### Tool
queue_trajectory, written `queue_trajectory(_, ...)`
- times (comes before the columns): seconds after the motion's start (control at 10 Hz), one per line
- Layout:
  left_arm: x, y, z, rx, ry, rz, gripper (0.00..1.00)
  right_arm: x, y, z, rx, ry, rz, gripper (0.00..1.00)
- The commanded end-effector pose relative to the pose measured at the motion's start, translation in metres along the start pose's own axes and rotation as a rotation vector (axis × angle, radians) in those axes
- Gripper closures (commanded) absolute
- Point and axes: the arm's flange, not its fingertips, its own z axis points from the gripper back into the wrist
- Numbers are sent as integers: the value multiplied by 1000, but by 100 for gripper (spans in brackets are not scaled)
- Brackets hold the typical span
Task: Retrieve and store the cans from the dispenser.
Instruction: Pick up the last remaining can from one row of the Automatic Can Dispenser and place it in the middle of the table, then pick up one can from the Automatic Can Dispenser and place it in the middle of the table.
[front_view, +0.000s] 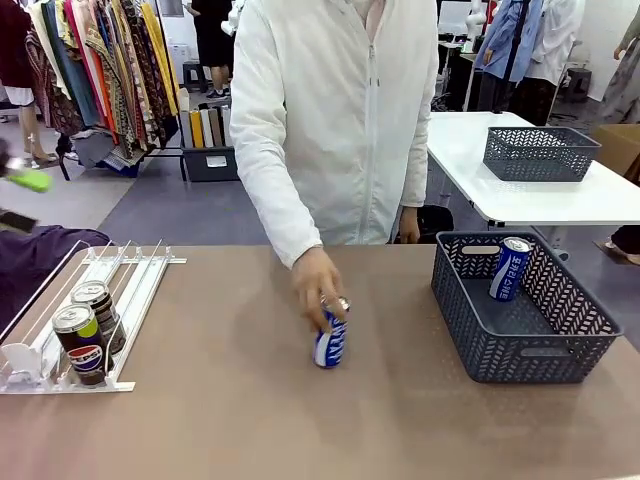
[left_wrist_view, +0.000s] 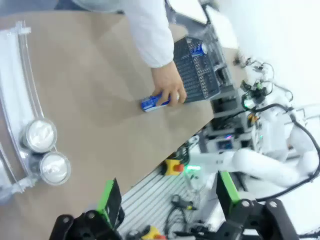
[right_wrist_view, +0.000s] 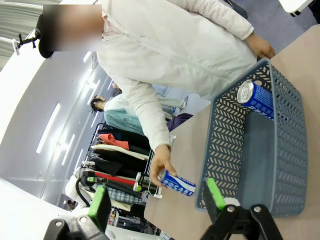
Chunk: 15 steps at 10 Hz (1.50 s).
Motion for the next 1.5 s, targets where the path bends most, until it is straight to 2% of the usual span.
queue_trajectory(0.0, -9, 56, 13, -162, -72, 96, 0, 3, 4, 0, 14, -11, -2, 0)
queue_trajectory(0.2, -30, 101, 17, -275, -93, 122, 0, 3, 4, 0, 14, -11, -2, 0)
queue_trajectory(0.3, -33, 112, 9, -253, -90, 150, 0, 3, 4, 0, 14, -11, -2, 0)
queue_trajectory(0.4, -35, 91, 31, -207, -103, 132, 0, 3, 4, 0, 14, -11, -2, 0)
queue_trajectory(1.4, -35, 91, 31, -207, -103, 132, 0, 3, 4, 0, 14, -11, -2, 0)
